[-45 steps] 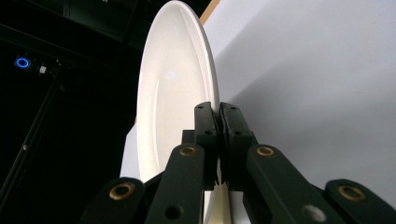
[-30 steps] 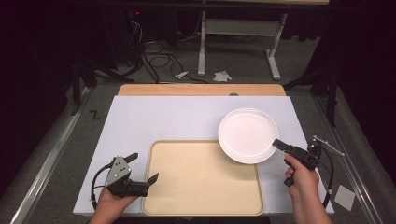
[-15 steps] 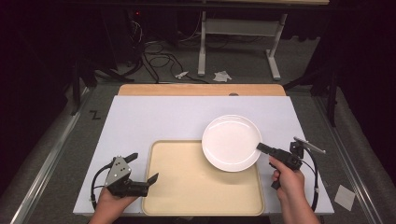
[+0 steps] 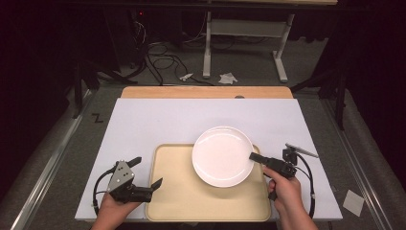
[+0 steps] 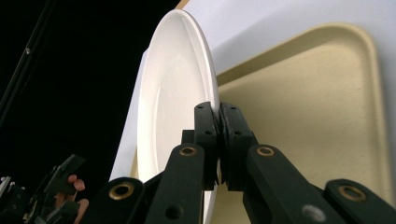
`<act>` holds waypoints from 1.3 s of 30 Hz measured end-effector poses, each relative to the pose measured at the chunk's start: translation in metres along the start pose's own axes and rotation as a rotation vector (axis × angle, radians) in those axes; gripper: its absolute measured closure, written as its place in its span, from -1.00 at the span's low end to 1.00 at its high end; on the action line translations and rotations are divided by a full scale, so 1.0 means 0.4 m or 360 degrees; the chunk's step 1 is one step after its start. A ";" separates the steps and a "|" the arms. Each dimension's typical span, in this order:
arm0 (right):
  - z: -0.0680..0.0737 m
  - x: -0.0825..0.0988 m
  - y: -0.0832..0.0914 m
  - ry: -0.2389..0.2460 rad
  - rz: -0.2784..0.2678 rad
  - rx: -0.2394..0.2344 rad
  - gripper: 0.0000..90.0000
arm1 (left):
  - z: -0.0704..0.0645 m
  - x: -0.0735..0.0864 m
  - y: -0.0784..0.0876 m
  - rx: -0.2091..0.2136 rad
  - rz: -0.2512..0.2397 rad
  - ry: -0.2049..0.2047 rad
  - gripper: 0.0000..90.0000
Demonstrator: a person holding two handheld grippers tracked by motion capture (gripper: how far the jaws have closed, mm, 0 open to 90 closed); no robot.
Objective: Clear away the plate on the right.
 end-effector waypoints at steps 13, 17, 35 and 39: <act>0.029 0.046 -0.043 0.0094 0.0133 -0.0003 0.97 | -0.001 -0.001 0.001 0.0004 0.0000 -0.0001 -0.98; 0.036 0.057 -0.051 0.0110 0.0174 -0.0007 0.97 | 0.000 -0.001 0.001 0.0003 0.0001 0.0000 -0.98; 0.040 0.086 -0.071 0.0161 0.0278 0.0018 0.97 | 0.002 -0.003 0.005 0.0003 -0.0012 0.0010 -0.98; 0.038 0.087 -0.070 0.0168 0.0289 0.0029 0.97 | 0.002 -0.004 0.006 0.0003 -0.0015 0.0008 -0.98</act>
Point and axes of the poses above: each handheld gripper's, and its own axes: y roughly backward along the jaws, x roughly out of its underside, z roughly to its left, the point moved 5 cm from there along -y, roughly forward along the jaws, and after that the axes turned 2 degrees about -x, right-handed, at the moved point
